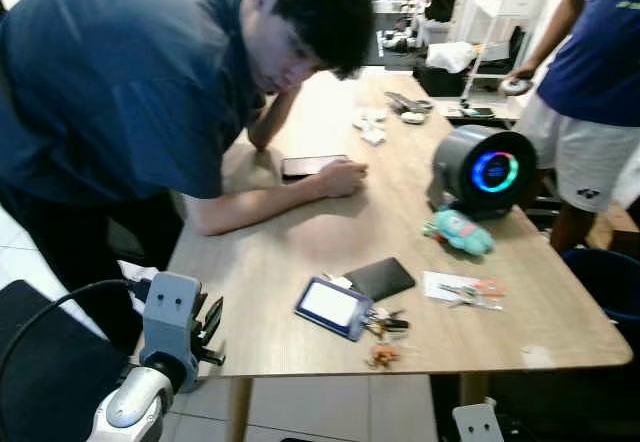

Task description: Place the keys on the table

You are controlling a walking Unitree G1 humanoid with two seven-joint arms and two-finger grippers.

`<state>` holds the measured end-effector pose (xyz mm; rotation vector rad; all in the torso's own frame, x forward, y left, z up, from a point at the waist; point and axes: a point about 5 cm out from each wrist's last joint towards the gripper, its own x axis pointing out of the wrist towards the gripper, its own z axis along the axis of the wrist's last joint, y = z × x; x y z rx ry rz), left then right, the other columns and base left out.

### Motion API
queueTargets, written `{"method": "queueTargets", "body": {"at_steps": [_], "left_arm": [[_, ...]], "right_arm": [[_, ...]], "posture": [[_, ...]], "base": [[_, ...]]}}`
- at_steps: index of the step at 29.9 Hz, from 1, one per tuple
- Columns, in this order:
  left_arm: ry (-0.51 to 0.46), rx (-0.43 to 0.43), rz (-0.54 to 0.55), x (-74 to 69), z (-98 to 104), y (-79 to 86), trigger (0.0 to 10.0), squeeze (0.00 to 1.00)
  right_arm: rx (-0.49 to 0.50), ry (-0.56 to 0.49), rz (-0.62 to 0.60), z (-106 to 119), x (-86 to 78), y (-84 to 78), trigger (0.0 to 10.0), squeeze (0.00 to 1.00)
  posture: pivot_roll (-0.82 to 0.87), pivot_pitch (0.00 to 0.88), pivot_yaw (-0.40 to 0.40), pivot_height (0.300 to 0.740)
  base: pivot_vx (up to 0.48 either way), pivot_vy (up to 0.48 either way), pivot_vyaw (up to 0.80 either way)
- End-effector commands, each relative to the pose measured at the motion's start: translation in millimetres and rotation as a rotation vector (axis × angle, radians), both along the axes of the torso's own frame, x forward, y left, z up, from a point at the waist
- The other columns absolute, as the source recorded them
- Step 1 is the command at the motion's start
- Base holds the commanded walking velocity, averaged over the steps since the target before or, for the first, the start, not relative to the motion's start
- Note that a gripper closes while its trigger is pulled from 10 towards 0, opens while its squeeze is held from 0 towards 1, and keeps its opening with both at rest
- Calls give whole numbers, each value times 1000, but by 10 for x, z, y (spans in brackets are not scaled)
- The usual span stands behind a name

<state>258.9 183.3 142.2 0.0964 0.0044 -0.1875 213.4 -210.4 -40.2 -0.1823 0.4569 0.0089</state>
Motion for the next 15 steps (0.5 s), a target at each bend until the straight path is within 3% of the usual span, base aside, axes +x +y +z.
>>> {"method": "queueTargets", "body": {"at_steps": [1,15], "left_arm": [[23,1,6,-24,-57,0,10000,0],[21,1,7,-17,-53,-5,10000,0]], "right_arm": [[8,17,0,-37,-45,26,10000,0],[7,17,0,-34,-38,25,10000,0]], "posture": [[97,122,40,740],[97,122,39,740]], "base": [[0,-398,0],[0,-388,0]]}}
